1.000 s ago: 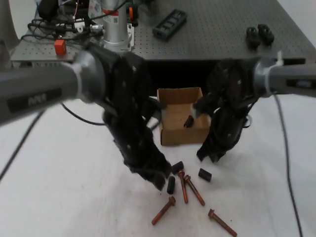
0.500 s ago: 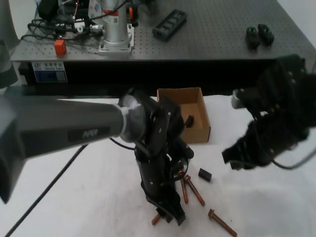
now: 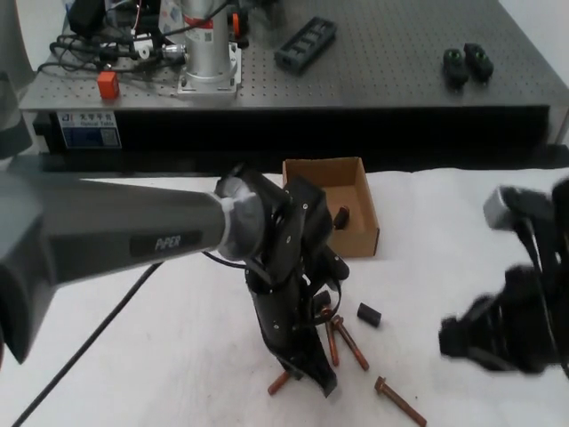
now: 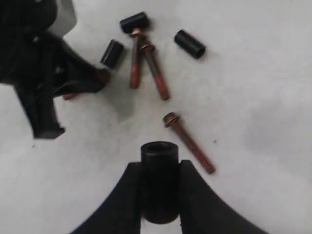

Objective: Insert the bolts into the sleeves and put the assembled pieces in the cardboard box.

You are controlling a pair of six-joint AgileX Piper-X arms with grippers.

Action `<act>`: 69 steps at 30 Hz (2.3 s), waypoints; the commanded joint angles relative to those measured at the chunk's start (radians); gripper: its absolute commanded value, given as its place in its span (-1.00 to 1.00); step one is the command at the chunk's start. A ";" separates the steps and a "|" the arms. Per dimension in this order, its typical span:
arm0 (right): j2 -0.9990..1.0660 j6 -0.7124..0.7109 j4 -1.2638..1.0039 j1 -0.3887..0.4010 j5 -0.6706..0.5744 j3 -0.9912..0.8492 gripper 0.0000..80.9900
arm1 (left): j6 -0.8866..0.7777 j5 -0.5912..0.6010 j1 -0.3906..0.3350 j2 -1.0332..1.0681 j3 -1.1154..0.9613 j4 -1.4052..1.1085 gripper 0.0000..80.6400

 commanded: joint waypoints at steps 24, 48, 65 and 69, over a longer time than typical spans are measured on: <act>0.302 0.527 -1.389 0.204 -0.114 0.215 -0.91 | -0.549 0.581 0.150 -0.475 0.292 -0.793 -0.98; 0.303 0.504 -1.513 0.184 0.029 0.215 -0.91 | -0.545 0.627 0.150 -0.475 0.292 -0.794 -0.67; 0.464 -0.001 -0.858 -0.064 0.034 -0.221 -0.91 | -0.445 0.429 0.150 -0.461 0.292 -0.629 0.15; 0.698 -0.118 -0.616 -0.059 0.068 -0.513 -0.91 | -0.358 0.349 0.145 -0.407 0.292 -0.537 0.15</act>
